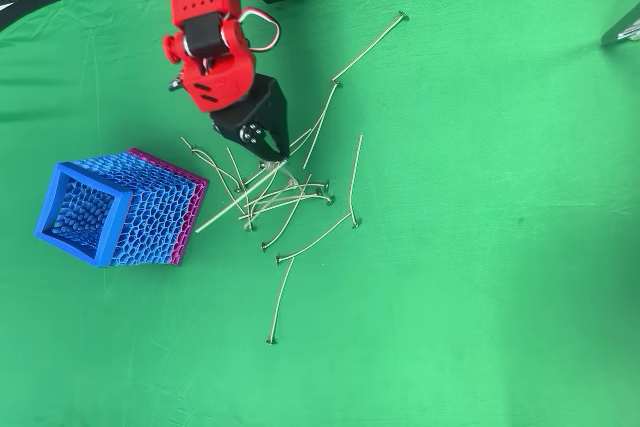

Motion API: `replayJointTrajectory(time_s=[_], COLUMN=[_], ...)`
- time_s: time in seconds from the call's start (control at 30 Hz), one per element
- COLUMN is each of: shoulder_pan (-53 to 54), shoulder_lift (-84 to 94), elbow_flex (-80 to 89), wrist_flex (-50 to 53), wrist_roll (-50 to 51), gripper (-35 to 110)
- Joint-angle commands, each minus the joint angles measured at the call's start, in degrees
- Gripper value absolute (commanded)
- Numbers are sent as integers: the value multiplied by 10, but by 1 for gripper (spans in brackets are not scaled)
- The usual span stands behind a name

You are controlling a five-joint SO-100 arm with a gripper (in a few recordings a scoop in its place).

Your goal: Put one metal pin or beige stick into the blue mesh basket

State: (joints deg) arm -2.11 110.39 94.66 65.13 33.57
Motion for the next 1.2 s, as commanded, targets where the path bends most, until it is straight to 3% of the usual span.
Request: replayJointTrajectory(time_s=[0.0, 0.47, 1.17], shoulder_pan=[22, 164, 393], shoulder_lift=[35, 24, -205], elbow_flex=[-31, -238, -551], wrist_flex=[24, 145, 150], wrist_roll=[-34, -212, -403], gripper=[1, 1, 1])
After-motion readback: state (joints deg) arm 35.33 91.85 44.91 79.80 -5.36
